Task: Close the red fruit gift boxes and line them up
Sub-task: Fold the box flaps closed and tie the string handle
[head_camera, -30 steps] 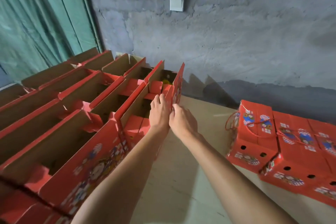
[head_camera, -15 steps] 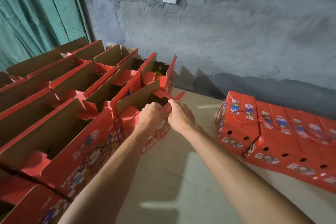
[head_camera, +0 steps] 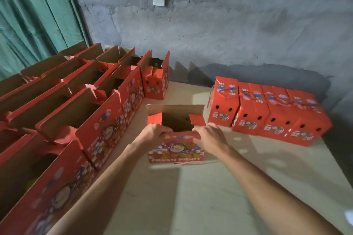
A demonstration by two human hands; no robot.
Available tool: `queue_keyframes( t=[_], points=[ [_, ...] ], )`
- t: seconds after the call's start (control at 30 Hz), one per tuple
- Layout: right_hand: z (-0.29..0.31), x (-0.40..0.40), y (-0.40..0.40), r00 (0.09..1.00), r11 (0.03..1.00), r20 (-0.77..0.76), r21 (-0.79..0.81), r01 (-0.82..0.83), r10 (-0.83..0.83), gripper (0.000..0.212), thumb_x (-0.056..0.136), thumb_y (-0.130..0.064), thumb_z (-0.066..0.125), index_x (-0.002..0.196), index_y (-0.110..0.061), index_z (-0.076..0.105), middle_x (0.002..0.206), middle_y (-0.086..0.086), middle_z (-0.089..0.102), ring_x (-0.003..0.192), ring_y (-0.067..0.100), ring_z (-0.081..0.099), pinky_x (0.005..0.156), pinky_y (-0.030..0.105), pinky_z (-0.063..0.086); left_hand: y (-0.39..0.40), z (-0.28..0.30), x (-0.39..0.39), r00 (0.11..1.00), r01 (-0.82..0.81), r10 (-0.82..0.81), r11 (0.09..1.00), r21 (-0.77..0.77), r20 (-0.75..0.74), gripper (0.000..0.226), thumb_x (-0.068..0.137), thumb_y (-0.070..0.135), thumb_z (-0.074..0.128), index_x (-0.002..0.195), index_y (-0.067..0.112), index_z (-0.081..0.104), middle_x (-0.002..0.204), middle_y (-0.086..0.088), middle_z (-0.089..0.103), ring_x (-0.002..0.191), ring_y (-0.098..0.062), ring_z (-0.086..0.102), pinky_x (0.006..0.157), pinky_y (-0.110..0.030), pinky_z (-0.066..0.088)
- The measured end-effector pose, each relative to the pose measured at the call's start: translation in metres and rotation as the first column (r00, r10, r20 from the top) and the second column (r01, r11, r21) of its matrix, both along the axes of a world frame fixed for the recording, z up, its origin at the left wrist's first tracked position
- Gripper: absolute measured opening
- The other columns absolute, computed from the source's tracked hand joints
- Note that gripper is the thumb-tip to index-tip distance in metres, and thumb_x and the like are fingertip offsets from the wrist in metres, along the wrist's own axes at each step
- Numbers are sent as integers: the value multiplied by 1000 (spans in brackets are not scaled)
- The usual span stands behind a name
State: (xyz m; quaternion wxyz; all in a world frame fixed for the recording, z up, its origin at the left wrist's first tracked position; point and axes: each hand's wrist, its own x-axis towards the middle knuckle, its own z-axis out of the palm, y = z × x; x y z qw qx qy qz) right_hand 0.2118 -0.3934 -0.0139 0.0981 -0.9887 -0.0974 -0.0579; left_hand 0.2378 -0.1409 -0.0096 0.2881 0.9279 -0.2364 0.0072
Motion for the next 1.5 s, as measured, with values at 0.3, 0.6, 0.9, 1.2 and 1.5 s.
queue_keyframes(
  t=[0.3,0.6,0.9,1.2,1.5],
  points=[
    [-16,-143,-36,994,988,80,143,61,-73,39,87,-63,70,79,-25,77,66,-12,69,51,4,49,50,11,24,-10,1,-108,993,104,-105,994,-26,-60,32,93,8,63,105,33,79,84,9,75,76,-12,68,71,-26,52],
    [-24,-227,-67,979,927,-3,320,196,-206,83,68,-98,49,57,-17,64,48,-7,59,47,12,55,53,24,42,-42,8,-190,987,157,-157,987,20,-37,29,97,14,62,114,32,77,104,6,78,92,-25,71,78,-31,54],
    [-33,-271,-88,967,872,24,438,218,-253,82,73,-91,59,46,-15,47,42,-8,47,40,14,43,44,21,28,-69,10,-224,985,171,-171,974,146,-16,26,93,28,61,113,39,74,104,11,76,96,-23,68,83,-35,54],
    [-22,-283,-96,825,381,-560,780,496,72,59,87,-68,57,100,-15,79,94,9,77,81,17,69,72,25,51,-49,0,-209,957,4,21,996,85,-289,51,88,74,57,78,28,75,68,14,70,67,-10,66,66,-32,53],
    [-52,-268,-89,805,178,-567,786,592,-175,33,94,-7,71,126,-6,62,94,13,76,53,22,64,47,31,53,-44,-38,-194,872,74,-10,991,112,-489,58,90,16,74,145,21,53,108,-2,66,89,-22,60,79,-30,47]
  ],
)
